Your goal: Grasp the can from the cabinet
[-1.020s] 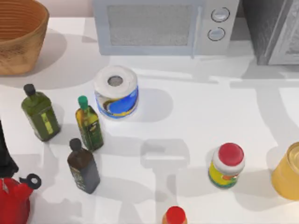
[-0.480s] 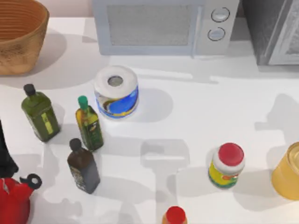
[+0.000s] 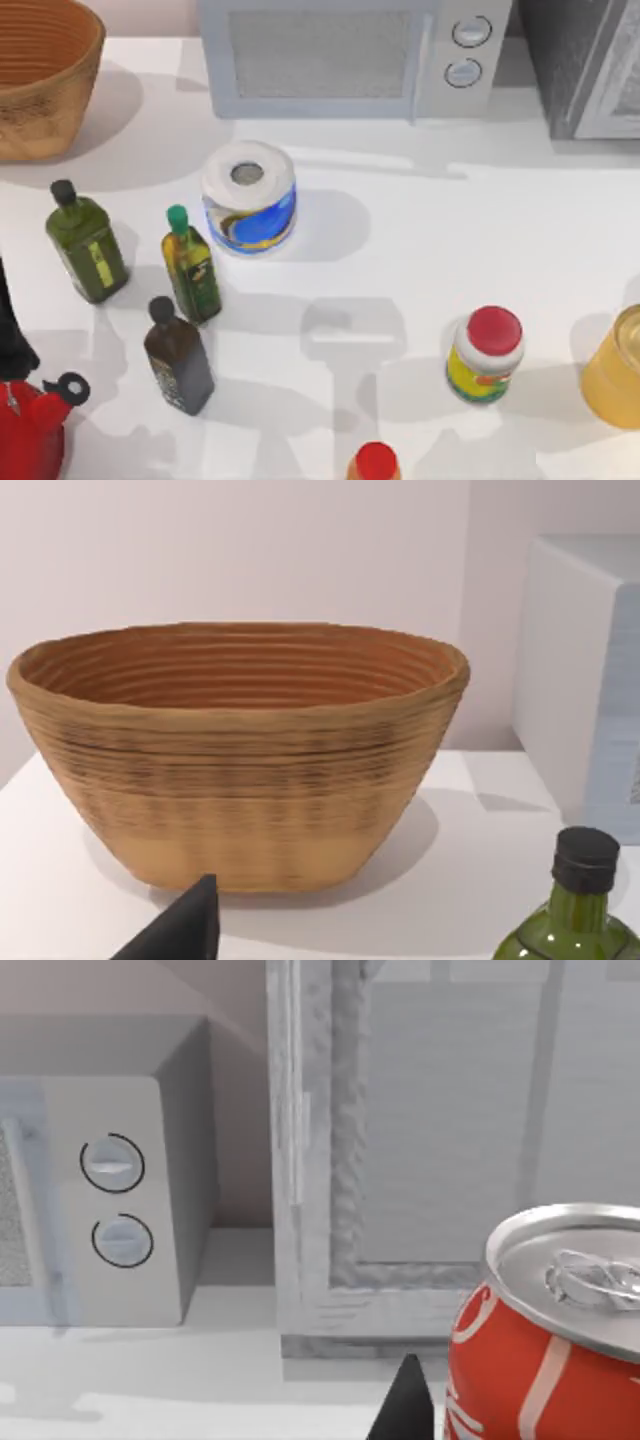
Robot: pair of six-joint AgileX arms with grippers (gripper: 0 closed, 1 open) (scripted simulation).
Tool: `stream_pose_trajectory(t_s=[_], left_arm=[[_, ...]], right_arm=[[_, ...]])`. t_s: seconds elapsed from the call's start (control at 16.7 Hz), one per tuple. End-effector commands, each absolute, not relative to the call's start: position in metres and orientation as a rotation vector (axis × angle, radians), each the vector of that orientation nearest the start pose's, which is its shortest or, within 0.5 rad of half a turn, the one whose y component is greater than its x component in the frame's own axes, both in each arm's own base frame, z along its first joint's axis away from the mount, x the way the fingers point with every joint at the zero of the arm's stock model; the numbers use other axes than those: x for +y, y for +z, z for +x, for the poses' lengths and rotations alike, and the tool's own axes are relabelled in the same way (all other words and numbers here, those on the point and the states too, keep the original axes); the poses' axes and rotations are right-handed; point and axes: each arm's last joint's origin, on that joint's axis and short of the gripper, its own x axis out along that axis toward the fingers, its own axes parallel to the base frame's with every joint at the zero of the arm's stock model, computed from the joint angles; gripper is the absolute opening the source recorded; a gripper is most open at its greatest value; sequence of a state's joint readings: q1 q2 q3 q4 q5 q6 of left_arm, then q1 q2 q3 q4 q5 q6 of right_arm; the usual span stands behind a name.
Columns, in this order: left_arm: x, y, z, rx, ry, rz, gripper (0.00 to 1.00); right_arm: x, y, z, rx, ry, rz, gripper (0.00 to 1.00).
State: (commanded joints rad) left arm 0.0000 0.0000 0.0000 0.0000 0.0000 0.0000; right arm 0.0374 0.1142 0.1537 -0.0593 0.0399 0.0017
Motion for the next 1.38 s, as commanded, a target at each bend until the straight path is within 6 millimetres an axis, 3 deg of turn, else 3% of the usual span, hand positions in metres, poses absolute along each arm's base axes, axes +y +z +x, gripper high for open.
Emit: stream_pose_trajectory(t_s=[0.24,0.54,0.96,1.2,1.38], left_arm=[[-0.001,0.16,0.106,0.0,0.0,0.0,1.0],[-0.001,0.16,0.106,0.0,0.0,0.0,1.0],[-0.001,0.16,0.106,0.0,0.0,0.0,1.0],[-0.001,0.16,0.106,0.0,0.0,0.0,1.0],[-0.001,0.16,0.106,0.0,0.0,0.0,1.0]], right_arm=[[-0.001,0.162,0.106,0.002,0.0,0.0,0.0],[-0.001,0.159,0.106,0.009,0.002,0.002,0.0],[-0.007,0.175,0.118,0.032,0.092,-0.045,0.0],[-0.022,0.19,0.145,0.069,0.214,-0.091,0.0],[-0.045,0.193,0.174,0.096,0.326,-0.111,0.0]])
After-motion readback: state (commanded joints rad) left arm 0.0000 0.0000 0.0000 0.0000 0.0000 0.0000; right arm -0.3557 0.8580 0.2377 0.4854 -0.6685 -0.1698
